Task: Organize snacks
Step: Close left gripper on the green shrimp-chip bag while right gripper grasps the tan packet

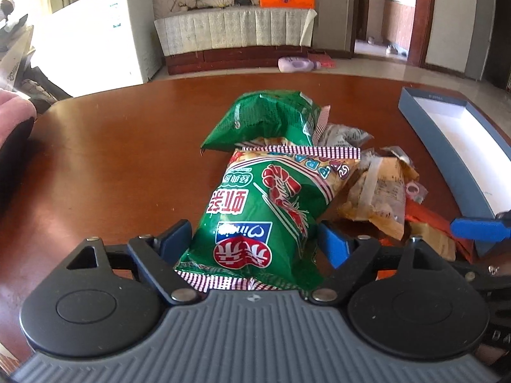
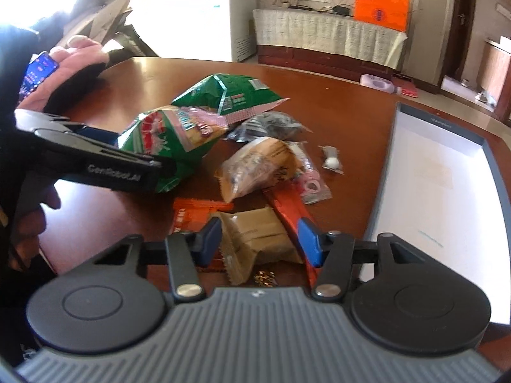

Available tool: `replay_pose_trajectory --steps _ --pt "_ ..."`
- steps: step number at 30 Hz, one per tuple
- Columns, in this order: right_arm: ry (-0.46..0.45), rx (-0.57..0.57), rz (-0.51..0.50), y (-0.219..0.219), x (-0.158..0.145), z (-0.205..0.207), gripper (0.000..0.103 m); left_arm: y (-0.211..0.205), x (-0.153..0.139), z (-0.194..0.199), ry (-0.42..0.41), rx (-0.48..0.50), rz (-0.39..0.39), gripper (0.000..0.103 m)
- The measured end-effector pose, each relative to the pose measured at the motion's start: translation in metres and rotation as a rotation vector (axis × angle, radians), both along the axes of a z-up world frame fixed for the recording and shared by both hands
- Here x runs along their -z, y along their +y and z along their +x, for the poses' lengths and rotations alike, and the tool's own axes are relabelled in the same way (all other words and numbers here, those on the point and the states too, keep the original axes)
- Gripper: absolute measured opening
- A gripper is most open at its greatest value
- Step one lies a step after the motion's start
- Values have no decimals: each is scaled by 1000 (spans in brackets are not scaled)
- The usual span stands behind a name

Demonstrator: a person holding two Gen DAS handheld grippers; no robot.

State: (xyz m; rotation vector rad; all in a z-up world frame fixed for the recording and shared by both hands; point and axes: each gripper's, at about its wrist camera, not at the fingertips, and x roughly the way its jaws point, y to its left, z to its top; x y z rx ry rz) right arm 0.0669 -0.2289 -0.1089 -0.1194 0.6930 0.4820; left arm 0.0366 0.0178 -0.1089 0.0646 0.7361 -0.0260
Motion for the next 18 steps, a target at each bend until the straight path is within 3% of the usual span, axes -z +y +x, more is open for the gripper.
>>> replay_pose_trajectory --steps 7,18 --pt "-4 -22 -22 7 5 -2 53 -2 6 -1 -47 -18 19 86" --pt "-10 4 -27 9 6 0 55 -3 10 5 -7 -17 26 87"
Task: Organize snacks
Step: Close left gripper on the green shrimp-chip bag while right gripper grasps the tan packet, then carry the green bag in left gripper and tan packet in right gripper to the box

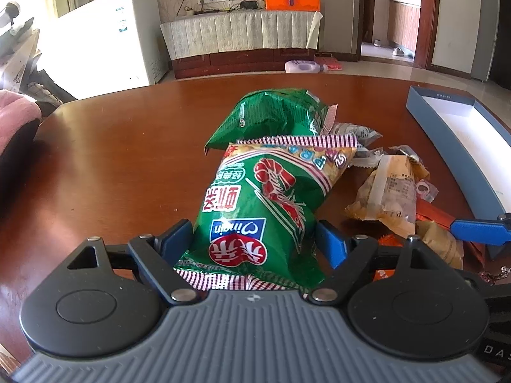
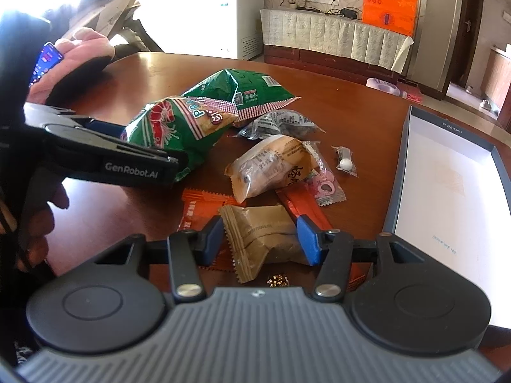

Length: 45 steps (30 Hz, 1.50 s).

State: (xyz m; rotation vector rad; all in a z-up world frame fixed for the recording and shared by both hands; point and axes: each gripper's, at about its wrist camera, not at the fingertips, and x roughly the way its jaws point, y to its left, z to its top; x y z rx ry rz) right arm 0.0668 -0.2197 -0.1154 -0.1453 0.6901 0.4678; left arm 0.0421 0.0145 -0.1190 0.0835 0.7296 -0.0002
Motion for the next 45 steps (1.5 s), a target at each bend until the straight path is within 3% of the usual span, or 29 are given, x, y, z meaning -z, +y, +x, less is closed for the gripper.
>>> replay_pose_trajectory --steps 11,22,26,29,34,40,45 --pt "5 19 0 -4 -2 2 57 6 4 8 20 -15 -21 87" --pt "92 33 116 -6 5 18 60 8 8 12 35 -7 -21 91" --pt "63 13 85 0 0 14 53 11 8 12 27 14 -30 82" --pt "51 2 100 -3 -6 10 41 12 6 11 16 22 -41 73" --pt "59 -4 59 1 -2 8 41 5 5 9 11 47 -24 71" --pt "70 25 73 -3 1 13 45 3 9 16 32 40 -24 79" --pt "54 21 87 -5 -4 10 42 3 8 14 8 60 -14 70"
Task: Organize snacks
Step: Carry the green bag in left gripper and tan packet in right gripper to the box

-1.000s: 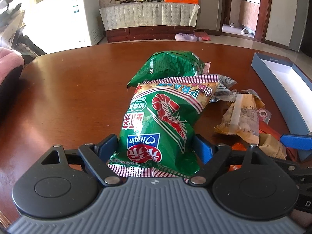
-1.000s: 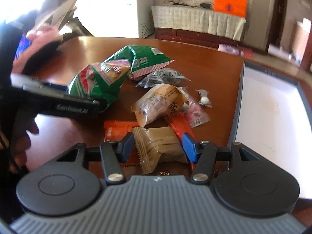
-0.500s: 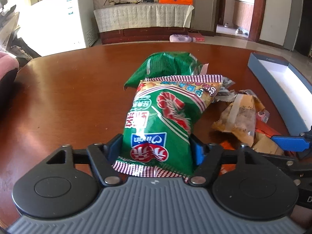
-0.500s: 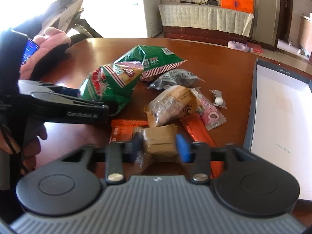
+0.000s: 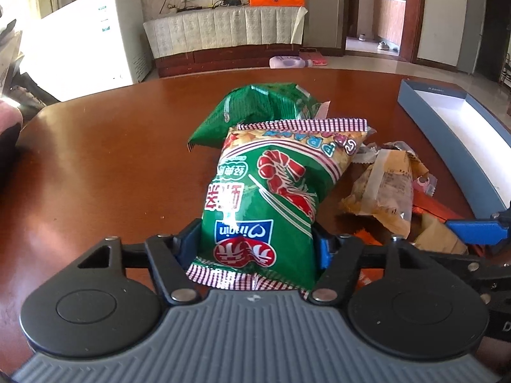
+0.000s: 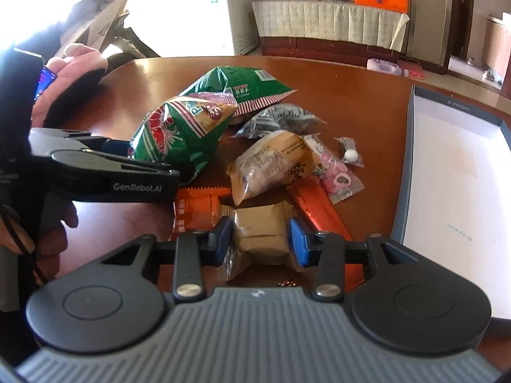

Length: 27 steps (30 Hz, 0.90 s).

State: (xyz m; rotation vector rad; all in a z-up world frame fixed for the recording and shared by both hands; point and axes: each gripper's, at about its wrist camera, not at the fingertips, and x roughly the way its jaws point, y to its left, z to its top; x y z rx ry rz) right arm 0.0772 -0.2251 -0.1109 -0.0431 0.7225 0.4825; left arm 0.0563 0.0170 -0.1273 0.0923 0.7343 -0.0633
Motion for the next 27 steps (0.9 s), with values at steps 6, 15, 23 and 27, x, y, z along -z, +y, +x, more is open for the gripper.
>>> replay_pose_trajectory --steps 6,15,23,27 --pt "-67 -1 51 -8 -17 -11 42 0 -10 -7 -31 -34 -2 68" --pt "-143 7 71 -22 -37 -21 42 -17 -37 -19 -99 -41 -30 68" --pt "-176 52 90 -45 -46 -27 42 -59 -51 -20 -127 34 -26 68" --pt "-184 70 99 -56 -47 -26 42 -81 -55 -16 -131 70 -33 68"
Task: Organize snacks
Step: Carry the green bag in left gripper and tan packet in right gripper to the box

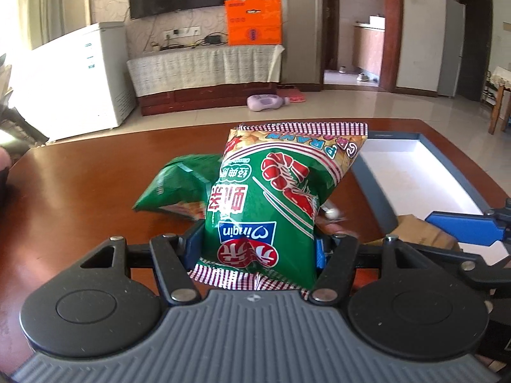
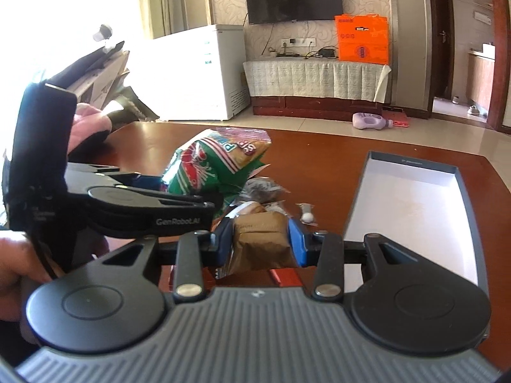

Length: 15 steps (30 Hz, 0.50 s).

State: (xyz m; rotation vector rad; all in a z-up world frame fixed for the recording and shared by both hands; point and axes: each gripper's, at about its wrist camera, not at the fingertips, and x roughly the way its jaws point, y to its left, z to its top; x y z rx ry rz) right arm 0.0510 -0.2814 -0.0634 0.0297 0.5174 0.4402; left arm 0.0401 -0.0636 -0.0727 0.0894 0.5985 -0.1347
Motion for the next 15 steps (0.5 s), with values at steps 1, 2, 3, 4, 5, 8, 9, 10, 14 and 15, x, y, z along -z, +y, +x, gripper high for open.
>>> replay_pose_trajectory --steps 1,2,3,4,5,8,9,10,14,15 --pt "-3 6 2 -3 0 0 42 -6 -1 1 -4 9 3 68" --pt "-4 14 2 -5 0 0 42 -12 -3 1 -10 17 7 68" --pt "-4 22 5 -8 0 1 42 -18 -4 2 -15 25 8 68" --pt "-4 30 9 -11 0 1 42 -24 -5 3 -18 36 5 68" --pt "-4 37 13 -15 -1 2 42 -29 -6 4 -21 44 4 68" --pt "1 57 19 -23 0 6 42 -43 -8 6 -22 71 5 68" --pt "2 63 18 -26 0 7 42 -47 -8 9 -21 78 5 68" --pt "2 71 20 -29 1 8 42 -52 -9 10 -22 87 5 68" --pt "9 103 20 -43 2 12 42 -69 -15 18 -28 116 -6 68" --pt "13 112 18 -47 3 14 42 -75 -16 21 -26 122 -9 68"
